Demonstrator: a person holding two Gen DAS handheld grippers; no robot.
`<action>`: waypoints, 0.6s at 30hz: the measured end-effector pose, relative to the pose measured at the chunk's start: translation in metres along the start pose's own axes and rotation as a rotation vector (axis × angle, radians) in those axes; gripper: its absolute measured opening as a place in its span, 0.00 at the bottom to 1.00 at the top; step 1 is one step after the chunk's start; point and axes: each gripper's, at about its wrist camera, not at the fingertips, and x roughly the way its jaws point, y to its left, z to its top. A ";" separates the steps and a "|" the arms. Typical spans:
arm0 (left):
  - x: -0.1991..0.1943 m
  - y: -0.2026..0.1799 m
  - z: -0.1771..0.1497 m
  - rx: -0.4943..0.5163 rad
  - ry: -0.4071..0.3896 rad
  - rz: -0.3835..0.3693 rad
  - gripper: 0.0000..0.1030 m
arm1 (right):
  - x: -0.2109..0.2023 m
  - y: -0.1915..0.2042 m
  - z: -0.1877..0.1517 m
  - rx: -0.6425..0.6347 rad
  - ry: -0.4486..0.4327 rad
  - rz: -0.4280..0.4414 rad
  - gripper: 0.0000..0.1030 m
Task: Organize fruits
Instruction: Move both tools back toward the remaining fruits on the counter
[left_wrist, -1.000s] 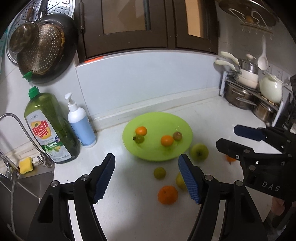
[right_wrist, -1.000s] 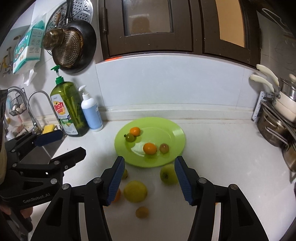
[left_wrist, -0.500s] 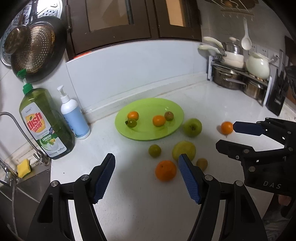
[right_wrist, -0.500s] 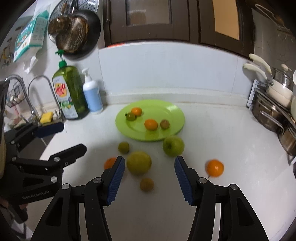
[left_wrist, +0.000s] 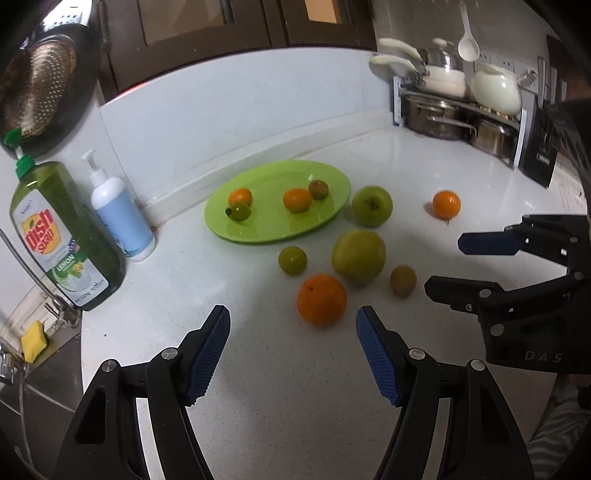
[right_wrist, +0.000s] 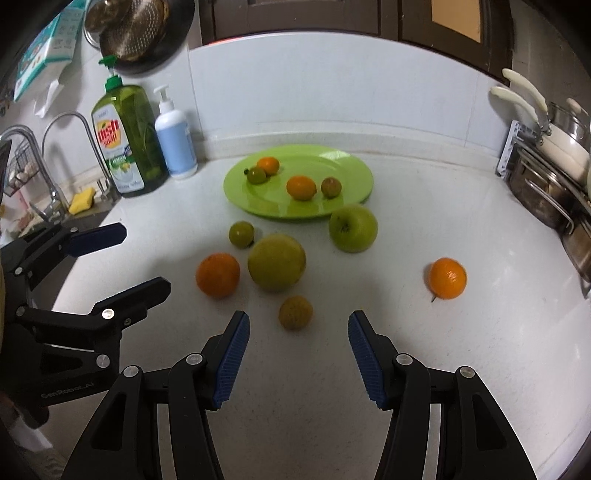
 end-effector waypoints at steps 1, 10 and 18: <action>0.004 0.000 -0.001 0.003 0.006 -0.001 0.68 | 0.003 0.001 0.000 -0.002 0.006 0.001 0.55; 0.029 0.002 -0.007 0.012 0.042 -0.036 0.68 | 0.026 0.002 0.002 0.003 0.062 0.008 0.54; 0.044 0.002 -0.001 0.006 0.051 -0.091 0.67 | 0.040 0.000 0.004 -0.002 0.091 0.020 0.47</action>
